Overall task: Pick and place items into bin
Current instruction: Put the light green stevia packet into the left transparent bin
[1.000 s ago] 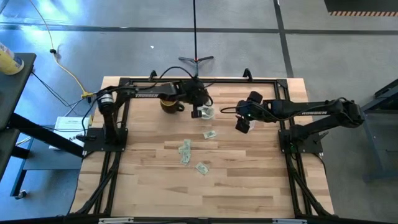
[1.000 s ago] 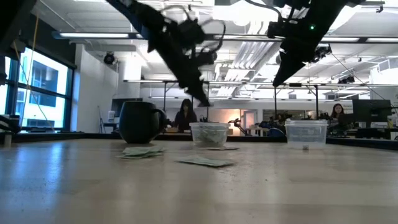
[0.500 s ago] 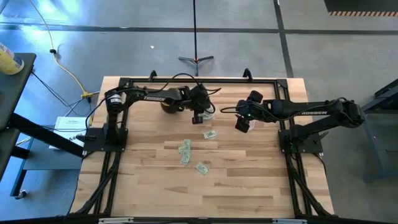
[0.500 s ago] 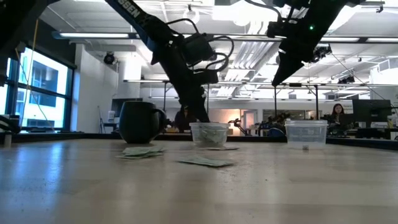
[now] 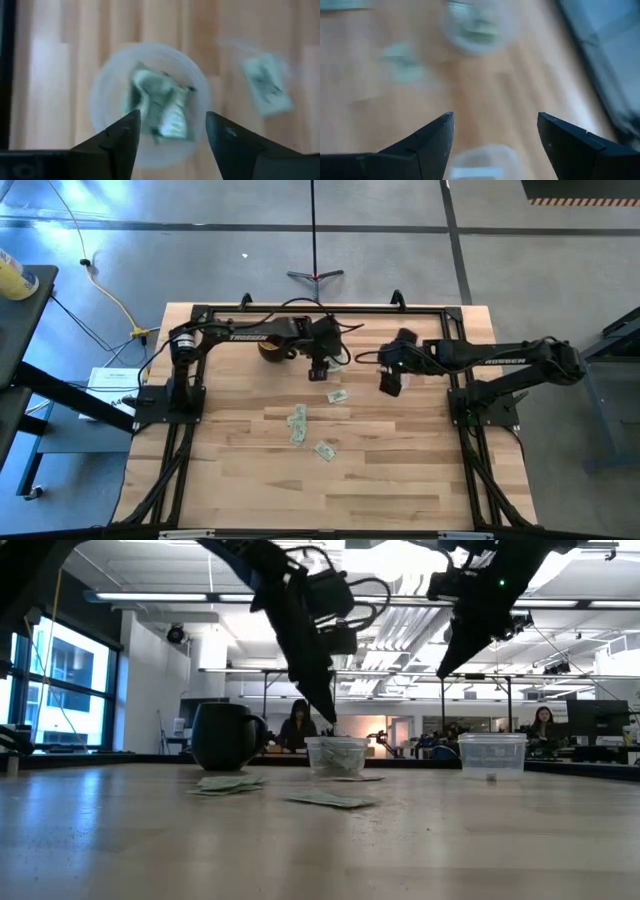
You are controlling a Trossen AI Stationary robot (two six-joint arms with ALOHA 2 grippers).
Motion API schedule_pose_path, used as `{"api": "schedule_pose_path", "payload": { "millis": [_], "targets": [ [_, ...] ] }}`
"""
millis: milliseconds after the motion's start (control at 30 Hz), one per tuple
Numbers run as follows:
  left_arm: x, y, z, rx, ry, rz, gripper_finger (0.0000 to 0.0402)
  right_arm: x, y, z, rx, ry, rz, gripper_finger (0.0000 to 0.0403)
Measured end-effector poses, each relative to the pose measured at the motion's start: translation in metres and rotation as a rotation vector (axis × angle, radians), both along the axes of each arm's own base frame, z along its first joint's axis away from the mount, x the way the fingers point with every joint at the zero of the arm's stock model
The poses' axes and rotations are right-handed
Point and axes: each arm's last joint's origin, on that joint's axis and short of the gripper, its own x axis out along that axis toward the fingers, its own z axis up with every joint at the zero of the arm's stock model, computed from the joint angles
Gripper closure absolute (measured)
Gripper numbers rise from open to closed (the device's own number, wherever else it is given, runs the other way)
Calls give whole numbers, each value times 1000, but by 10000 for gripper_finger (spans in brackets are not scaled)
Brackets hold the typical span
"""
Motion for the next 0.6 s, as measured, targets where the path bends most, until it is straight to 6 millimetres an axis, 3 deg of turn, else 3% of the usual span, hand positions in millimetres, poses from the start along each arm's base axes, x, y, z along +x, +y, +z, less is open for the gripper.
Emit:
{"api": "schedule_pose_path", "payload": {
  "millis": [167, 300, 600],
  "targets": [
    [1, -20, 22, -17, 76, -47, 143, 20, 7, -39, 123, -1, 342, 125],
    [-9, -35, 36, -33, 94, -37, 160, 42, 5, -71, 142, -35, 363, 125],
    [-73, -58, 39, -79, 110, 136, 188, 93, 11, -107, 122, 39, 523, 125]
  ]
}}
